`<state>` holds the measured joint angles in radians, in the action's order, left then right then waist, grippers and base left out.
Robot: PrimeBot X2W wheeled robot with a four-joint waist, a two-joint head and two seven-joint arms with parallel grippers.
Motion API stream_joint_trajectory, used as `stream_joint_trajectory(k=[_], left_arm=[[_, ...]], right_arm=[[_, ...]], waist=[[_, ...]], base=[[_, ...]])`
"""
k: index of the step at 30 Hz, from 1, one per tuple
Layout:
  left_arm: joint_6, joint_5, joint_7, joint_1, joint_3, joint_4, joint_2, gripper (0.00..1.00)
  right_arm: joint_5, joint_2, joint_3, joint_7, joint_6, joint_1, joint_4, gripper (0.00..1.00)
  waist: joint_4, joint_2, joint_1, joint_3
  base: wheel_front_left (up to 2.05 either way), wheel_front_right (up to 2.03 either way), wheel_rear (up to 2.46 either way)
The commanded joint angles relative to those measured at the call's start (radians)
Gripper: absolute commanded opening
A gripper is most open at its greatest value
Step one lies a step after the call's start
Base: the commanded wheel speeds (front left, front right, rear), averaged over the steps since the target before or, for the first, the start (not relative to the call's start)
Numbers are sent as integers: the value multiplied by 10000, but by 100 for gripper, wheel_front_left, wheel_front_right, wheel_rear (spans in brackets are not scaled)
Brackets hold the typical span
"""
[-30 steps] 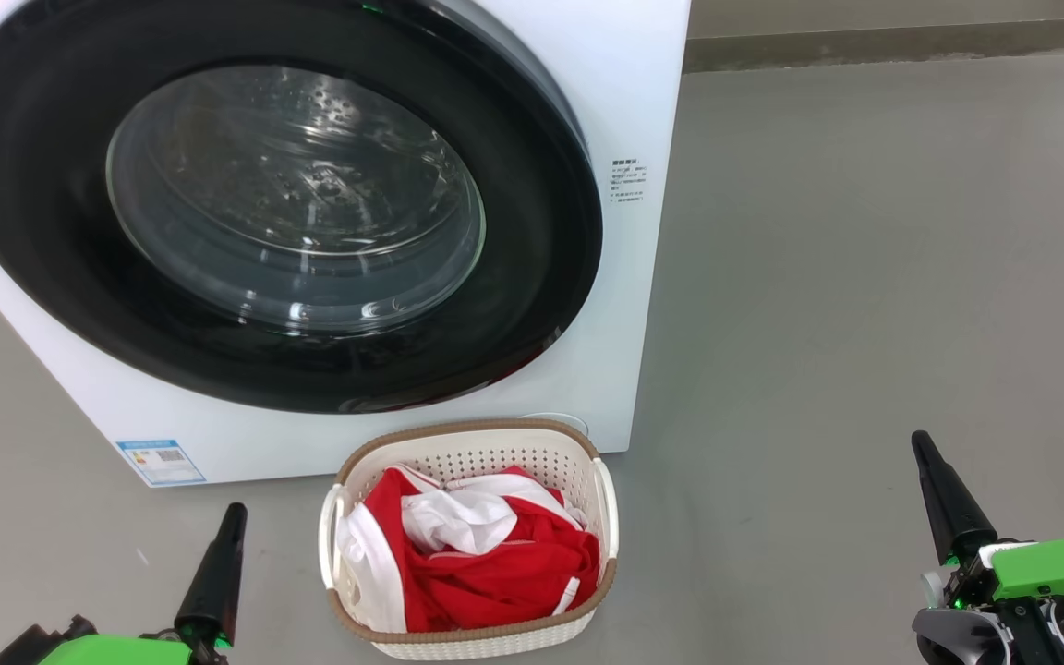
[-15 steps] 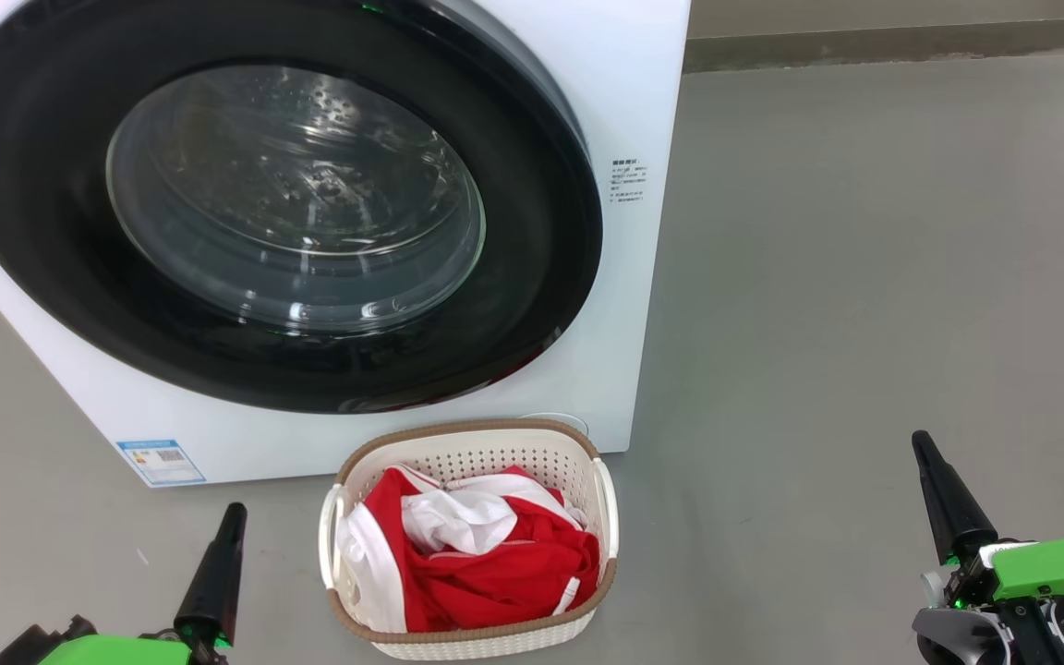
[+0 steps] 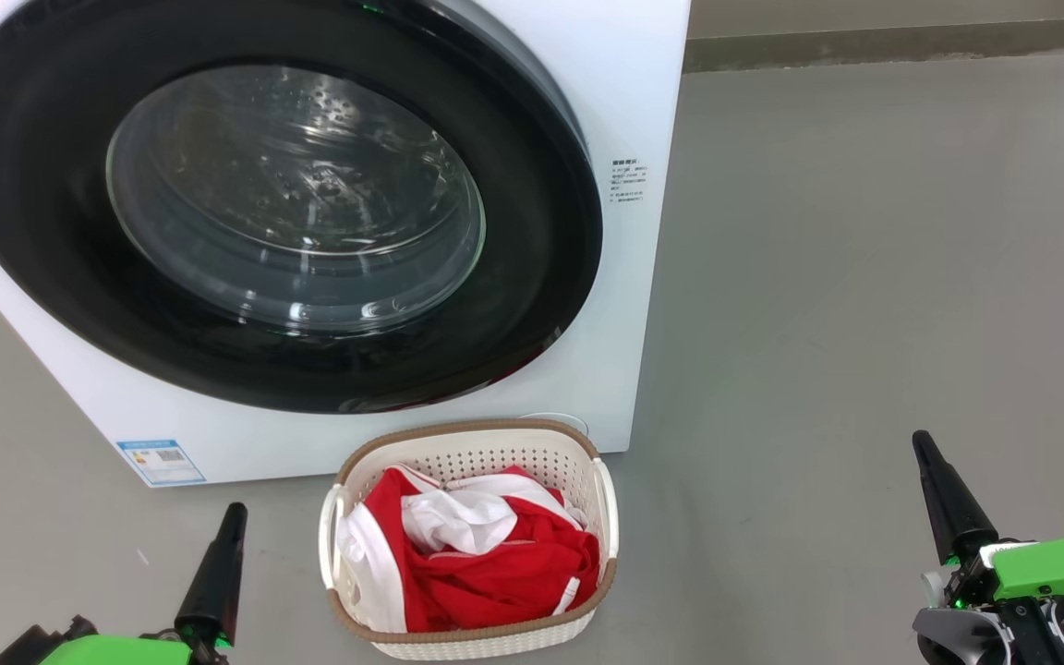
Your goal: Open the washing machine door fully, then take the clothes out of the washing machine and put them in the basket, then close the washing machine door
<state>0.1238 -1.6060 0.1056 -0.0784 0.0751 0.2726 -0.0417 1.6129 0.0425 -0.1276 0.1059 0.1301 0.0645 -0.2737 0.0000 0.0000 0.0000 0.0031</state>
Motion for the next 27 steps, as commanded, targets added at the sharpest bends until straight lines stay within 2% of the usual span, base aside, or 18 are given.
stream_joint_trajectory(k=[1,27], left_arm=[[69,-43,59,-295,366,-275,-108,0],[69,-34,68,-296,377,-275,-100,0]], right_arm=[[-25,101,161,54,6,432,291,0],[-34,93,149,64,6,433,290,0]], waist=[[0,0,0,0],[0,0,0,0]], base=[[0,0,0],[0,0,0]])
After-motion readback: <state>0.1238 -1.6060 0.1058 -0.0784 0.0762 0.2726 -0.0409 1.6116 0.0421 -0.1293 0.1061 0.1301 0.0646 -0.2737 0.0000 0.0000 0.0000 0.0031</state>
